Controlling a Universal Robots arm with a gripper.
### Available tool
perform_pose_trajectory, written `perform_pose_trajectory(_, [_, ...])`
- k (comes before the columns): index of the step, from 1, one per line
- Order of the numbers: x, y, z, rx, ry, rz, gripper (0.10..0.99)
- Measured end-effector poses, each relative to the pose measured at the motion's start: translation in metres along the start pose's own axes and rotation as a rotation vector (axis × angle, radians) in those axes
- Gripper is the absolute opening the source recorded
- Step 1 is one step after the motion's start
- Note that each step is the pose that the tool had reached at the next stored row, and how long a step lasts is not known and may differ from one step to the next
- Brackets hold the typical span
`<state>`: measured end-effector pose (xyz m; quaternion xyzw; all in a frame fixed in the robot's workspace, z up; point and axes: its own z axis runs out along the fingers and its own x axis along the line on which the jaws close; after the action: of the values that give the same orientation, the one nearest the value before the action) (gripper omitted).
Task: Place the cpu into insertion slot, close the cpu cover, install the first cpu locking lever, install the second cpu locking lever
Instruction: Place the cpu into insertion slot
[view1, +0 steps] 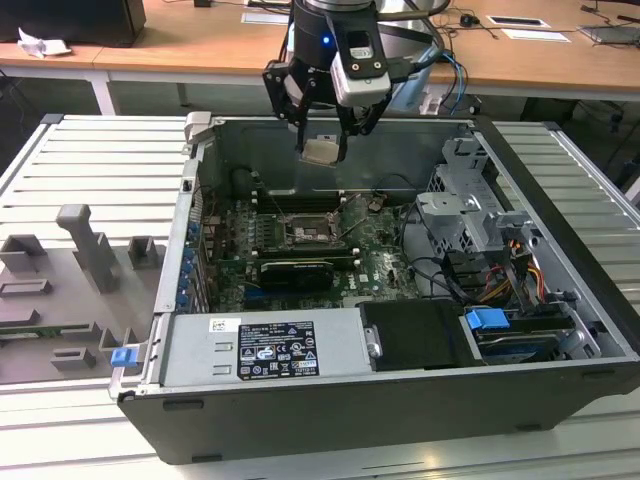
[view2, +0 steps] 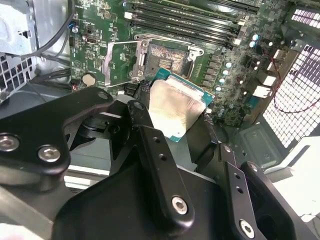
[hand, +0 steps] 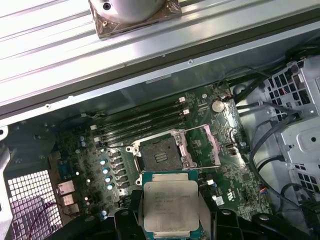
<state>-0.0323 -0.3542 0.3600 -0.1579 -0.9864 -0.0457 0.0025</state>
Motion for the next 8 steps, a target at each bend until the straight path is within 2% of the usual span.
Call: perform_pose_trajectory(8, [0.0,0.0,0.0001,-0.002,-0.0086,0.096,0.533])
